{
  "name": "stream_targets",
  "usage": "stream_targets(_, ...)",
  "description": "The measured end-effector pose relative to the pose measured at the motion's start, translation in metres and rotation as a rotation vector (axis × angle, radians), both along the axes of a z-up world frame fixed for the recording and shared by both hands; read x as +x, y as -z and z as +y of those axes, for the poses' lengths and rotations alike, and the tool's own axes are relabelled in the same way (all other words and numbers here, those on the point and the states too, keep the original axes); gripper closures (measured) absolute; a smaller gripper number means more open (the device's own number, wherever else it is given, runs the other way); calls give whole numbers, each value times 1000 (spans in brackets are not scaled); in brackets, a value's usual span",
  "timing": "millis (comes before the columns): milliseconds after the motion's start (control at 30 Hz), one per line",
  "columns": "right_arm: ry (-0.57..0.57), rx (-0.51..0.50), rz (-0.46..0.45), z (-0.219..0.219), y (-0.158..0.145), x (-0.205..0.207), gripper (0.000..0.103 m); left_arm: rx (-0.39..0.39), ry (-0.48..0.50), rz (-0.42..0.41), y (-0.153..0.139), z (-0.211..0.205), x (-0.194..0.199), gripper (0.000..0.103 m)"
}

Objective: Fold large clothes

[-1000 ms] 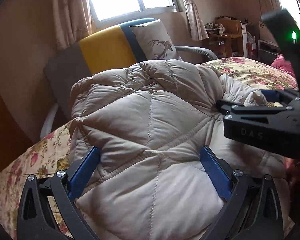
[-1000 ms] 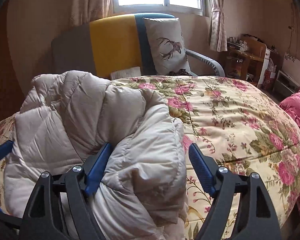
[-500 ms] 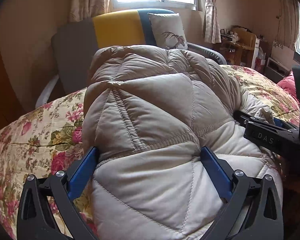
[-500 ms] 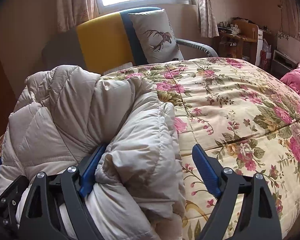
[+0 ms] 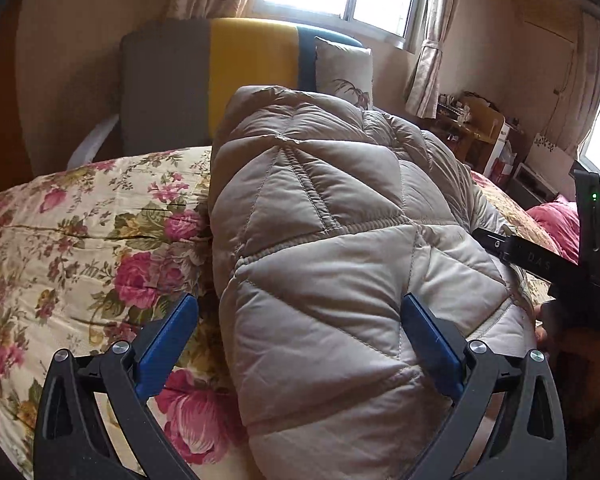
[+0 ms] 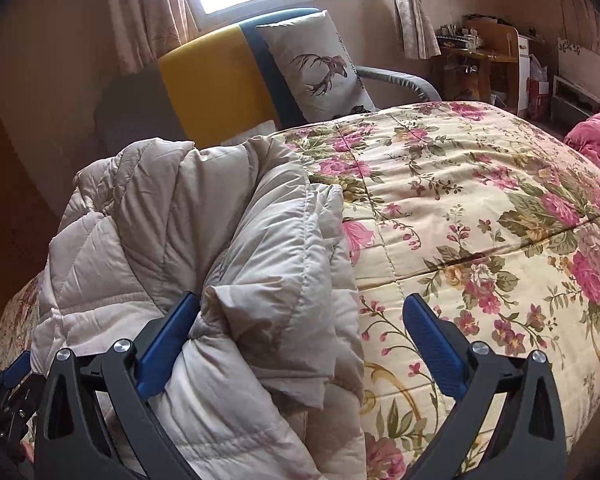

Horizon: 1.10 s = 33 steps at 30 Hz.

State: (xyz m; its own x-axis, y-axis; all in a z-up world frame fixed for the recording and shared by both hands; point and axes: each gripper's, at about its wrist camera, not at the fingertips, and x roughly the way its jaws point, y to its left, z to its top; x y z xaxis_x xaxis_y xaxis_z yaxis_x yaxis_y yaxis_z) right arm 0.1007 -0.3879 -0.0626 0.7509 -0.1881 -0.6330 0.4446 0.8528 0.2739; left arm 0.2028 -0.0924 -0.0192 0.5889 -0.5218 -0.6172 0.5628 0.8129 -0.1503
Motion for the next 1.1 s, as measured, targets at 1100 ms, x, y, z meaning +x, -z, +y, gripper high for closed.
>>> stream_targets(1100, -155, 289, 52, -8, 22, -9, 2, -213, 147, 323, 21, 18, 26, 3)
